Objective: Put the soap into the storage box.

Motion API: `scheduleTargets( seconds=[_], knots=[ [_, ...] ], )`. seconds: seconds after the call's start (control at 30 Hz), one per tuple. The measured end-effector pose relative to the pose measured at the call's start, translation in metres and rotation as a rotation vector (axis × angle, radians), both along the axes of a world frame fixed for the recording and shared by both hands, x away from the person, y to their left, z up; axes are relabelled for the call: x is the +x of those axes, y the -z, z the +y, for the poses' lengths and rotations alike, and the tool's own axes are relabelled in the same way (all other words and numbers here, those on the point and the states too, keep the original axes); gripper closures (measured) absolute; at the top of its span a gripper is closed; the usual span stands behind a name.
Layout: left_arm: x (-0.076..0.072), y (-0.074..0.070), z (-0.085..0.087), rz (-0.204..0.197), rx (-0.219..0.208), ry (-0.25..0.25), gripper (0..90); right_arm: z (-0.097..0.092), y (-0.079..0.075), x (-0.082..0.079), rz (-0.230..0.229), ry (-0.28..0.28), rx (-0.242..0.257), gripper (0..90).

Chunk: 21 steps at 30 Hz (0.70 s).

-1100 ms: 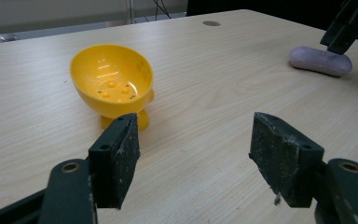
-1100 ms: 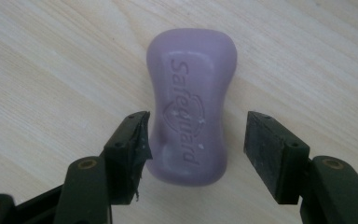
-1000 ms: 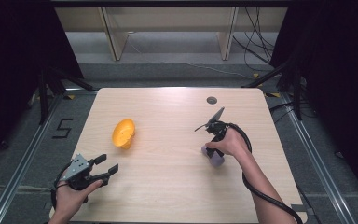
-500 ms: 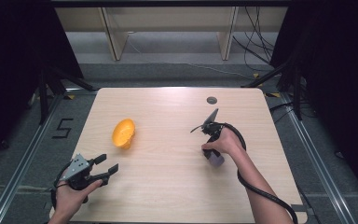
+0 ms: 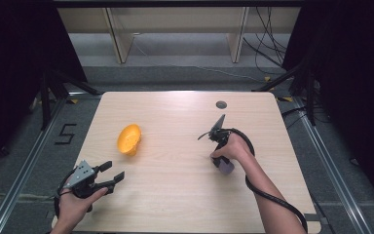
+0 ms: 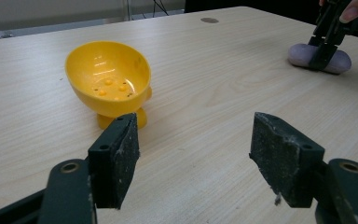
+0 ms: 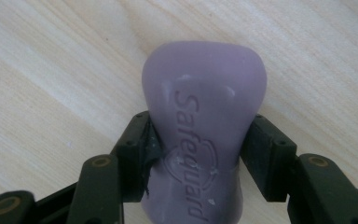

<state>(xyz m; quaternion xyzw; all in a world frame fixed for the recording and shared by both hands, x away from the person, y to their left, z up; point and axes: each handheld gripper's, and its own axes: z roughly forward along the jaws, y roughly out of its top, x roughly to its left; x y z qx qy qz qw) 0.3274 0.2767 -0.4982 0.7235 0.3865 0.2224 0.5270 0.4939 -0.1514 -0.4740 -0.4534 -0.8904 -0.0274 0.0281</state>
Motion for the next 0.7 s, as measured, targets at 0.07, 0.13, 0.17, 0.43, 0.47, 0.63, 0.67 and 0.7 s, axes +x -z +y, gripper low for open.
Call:
scheduleTargets(
  seconds=[0.07, 0.13, 0.17, 0.43, 0.47, 0.63, 0.67, 0.7],
  knots=[
    [0.0001, 0.0000, 0.0000, 0.000, 0.002, 0.000, 31.8, 0.0012, 0.0001, 0.0006, 0.009, -0.019, -0.001, 48.7],
    [0.0001, 0.0000, 0.0001, 0.001, 0.001, 0.000, 31.8, 0.0012, 0.0000, 0.0010, 0.015, -0.037, 0.001, 48.9],
    [0.0002, 0.0000, 0.0002, 0.001, 0.001, 0.000, 31.9, 0.0009, 0.0007, 0.0016, 0.013, -0.049, 0.018, 49.0],
    [0.0003, 0.0002, 0.0003, 0.001, 0.001, 0.001, 31.8, 0.0030, 0.0007, 0.0032, 0.019, -0.087, -0.007, 49.1],
    [0.0003, 0.0002, 0.0004, 0.001, 0.002, 0.001, 31.8, 0.0032, 0.0005, 0.0032, 0.020, -0.094, -0.013, 49.0],
    [0.0003, 0.0003, 0.0005, 0.001, 0.003, 0.003, 31.8, 0.0049, -0.0005, 0.0018, 0.015, -0.100, -0.024, 45.1],
    [0.0005, 0.0002, 0.0005, 0.001, 0.005, 0.006, 31.8, 0.0060, -0.0008, 0.0012, 0.024, -0.094, -0.014, 42.7],
    [0.0011, 0.0007, 0.0004, -0.004, 0.000, 0.014, 31.8, 0.0052, -0.0006, 0.0015, 0.020, -0.111, -0.015, 41.3]
  ],
)
